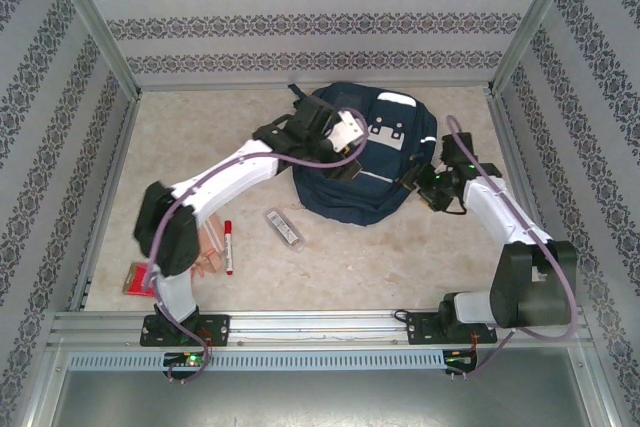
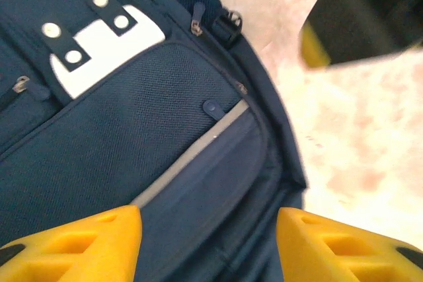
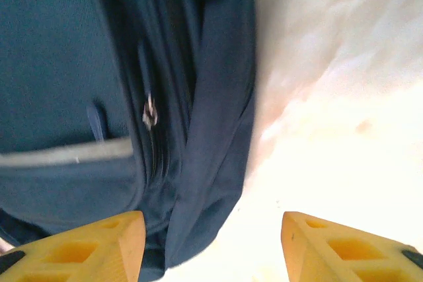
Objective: Pack books, pencil case, and school supplies into a backpack
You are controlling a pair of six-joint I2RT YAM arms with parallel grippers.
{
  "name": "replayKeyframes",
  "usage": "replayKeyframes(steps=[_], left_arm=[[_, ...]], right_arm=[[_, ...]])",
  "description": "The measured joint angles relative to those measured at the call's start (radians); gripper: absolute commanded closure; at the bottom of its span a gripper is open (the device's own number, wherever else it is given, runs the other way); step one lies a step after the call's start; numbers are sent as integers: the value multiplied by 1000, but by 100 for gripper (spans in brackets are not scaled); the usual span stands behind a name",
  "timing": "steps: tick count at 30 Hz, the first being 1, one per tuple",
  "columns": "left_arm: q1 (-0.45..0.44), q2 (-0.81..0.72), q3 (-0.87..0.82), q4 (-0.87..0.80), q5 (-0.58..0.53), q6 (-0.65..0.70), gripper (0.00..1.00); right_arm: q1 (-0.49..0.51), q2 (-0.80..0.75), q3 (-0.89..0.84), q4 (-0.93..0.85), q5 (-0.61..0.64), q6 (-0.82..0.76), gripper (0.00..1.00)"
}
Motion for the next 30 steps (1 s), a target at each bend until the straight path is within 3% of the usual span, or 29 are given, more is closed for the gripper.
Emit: replayKeyframes(steps=[6, 18, 23, 30], left_arm=[[-10, 179, 62, -11, -26, 138, 43], [-51, 242, 130, -100, -166, 384, 33], [-52, 280, 144, -107, -198, 410, 33], [-79, 293, 129, -15, -331, 438, 33]], right_arm=[[-57, -8, 0, -8, -2, 0, 44], [-136, -13, 0, 8, -7, 0, 43], [-136, -14, -5, 20, -17, 0, 43], [-136, -26, -34, 35, -21, 0, 43]])
